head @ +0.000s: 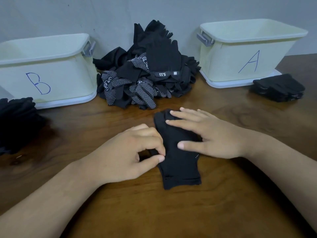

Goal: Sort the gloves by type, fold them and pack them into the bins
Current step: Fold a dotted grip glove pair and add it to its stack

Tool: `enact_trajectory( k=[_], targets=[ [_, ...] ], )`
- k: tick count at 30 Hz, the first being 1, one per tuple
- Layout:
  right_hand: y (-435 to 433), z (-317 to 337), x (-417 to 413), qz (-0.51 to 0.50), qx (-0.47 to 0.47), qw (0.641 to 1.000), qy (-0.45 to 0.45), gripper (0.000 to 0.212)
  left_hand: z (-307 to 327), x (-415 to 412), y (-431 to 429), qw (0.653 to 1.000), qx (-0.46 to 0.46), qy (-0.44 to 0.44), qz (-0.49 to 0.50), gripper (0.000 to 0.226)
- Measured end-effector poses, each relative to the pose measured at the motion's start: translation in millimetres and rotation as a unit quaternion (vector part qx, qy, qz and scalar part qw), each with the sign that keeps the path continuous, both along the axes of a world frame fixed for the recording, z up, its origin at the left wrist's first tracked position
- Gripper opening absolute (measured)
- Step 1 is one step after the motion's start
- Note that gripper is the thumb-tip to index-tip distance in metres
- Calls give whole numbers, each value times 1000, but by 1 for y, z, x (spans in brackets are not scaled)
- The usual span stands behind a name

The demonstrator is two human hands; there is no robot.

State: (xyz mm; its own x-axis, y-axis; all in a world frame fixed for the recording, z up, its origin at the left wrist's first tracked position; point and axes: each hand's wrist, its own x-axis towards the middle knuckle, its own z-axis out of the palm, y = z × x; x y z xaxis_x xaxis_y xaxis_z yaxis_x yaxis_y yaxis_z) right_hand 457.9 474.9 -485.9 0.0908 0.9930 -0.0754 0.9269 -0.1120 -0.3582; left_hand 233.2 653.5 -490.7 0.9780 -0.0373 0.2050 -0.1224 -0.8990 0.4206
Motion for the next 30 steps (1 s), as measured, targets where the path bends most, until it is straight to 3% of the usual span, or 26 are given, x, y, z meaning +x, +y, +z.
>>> enact_trajectory(
  k=[3,5,12,19,23,26,30],
  targets=[
    [-11,13,12,7,124,986,110,29,3,-1,1,1000,22,-19,1,7],
    [-18,21,17,40,116,983,133,20,5,-2,-2,998,53,-42,-10,11],
    [-20,20,15,88,52,986,135,18,9,-4,-10,998,11,25,-61,28],
    [-22,21,17,98,46,986,123,15,9,-6,-6,998,-32,37,-35,11],
    [-21,23,17,100,41,988,110,8,10,-6,-5,998,-31,50,-33,12],
    [-20,24,17,102,28,989,99,4,11,-6,-4,998,-24,55,-33,25],
    [-20,25,15,100,12,991,89,6,10,-5,-2,998,-31,44,-43,14]
  ],
)
